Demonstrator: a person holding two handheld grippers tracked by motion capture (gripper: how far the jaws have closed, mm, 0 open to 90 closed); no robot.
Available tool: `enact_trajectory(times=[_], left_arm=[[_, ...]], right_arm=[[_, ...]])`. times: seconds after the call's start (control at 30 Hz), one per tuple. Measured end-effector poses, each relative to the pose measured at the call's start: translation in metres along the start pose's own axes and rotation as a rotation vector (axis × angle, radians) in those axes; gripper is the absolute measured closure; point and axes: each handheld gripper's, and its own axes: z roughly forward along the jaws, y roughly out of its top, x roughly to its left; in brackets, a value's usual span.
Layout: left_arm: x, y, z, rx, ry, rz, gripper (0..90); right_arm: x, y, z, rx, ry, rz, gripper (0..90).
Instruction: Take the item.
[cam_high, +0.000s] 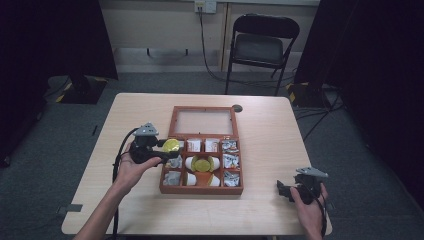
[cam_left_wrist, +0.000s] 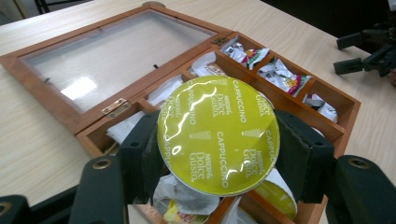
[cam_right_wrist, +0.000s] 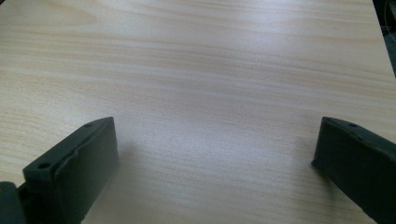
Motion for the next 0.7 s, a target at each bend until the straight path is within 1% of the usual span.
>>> enact_trajectory(times=[0.17,0.27,0.33,0.43,0.7], left_arm=[[0.007,-0.002,-0.007,-0.008,0.017,-0.013,38.2],[0.011,-0.003,-0.011,-0.016,0.026,-0.031,38.2],[0.012,-0.002,-0.014,-0.026,0.020,-0.041,38.2],[0.013,-0.002,-0.018,-0.023,0.040,-0.037,38.2],[0.025,-0.008,-0.026,-0.025,0.062,-0.056,38.2]], right_arm=[[0.000,0.000,0.000,0.000,0.000,0.000,0.0],[0.000,0.000,0.000,0.000,0.000,0.000,0.0],[0.000,0.000,0.000,0.000,0.000,0.000,0.0],[0.000,0.000,0.000,0.000,0.000,0.000,0.0],[0.000,0.000,0.000,0.000,0.000,0.000,0.0]])
